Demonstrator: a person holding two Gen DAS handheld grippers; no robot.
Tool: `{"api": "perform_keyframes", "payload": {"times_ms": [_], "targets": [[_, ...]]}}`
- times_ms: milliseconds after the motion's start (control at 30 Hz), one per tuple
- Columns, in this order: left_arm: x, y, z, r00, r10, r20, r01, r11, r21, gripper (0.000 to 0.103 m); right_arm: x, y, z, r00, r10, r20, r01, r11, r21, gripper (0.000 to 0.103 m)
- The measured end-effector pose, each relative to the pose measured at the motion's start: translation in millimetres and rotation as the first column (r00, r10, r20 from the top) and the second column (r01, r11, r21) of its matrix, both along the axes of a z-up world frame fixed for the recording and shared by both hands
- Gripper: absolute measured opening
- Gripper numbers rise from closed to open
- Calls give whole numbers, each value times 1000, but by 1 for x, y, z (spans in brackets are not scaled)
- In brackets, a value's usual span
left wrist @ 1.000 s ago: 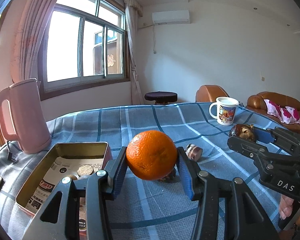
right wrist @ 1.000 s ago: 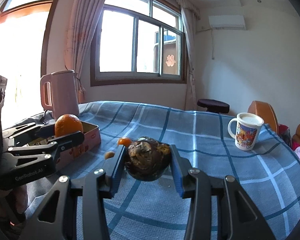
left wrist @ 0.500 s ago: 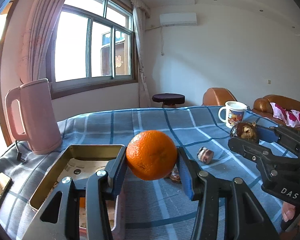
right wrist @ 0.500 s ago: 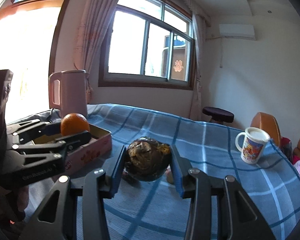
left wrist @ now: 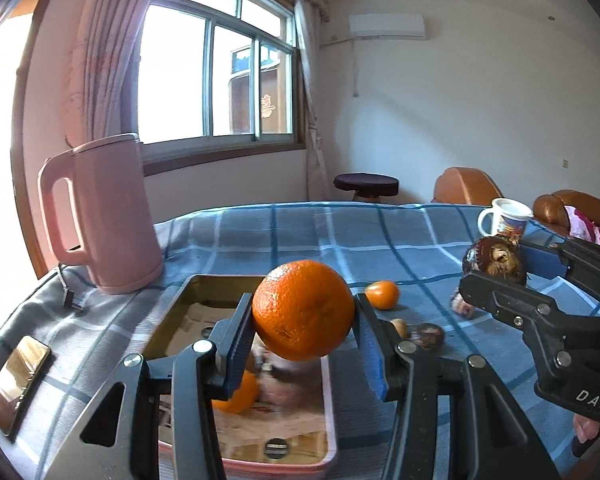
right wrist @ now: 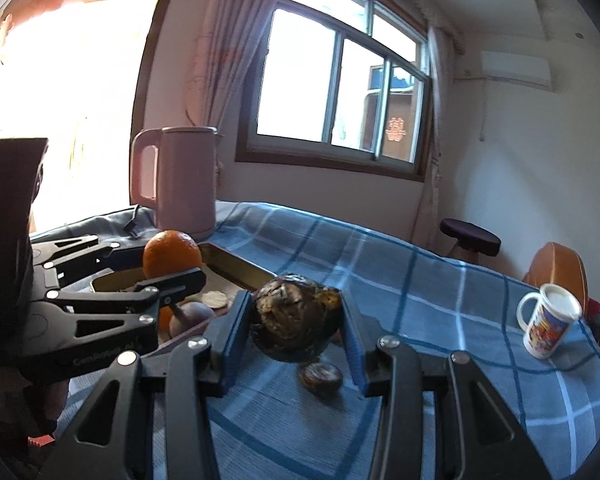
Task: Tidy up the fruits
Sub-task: 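Open the right tool to drop the brown fruit into the tin while the left tool releases the orange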
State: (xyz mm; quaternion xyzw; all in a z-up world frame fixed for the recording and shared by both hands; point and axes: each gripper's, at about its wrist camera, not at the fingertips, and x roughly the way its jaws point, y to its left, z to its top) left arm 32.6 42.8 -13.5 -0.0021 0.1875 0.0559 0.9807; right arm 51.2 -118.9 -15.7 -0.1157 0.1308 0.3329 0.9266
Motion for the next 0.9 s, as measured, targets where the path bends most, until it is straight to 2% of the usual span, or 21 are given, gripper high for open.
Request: {"api": "perform_keyframes", "payload": {"times_ms": [167,500,900], "targets": [[3,21,-1,999,28,-34,-28,1000,9,50,7,24,0,999,42,-25,-43,999,-16,45],[8,78,-10,987,128,-98,-131,991,-21,50,12,74,-9,991,121,-60,-125,990,-58,45],[11,94,-20,977,146,-154,-151,988,-21,50,10,119,-32,977,184,-111,-198,971,-134,45]]}}
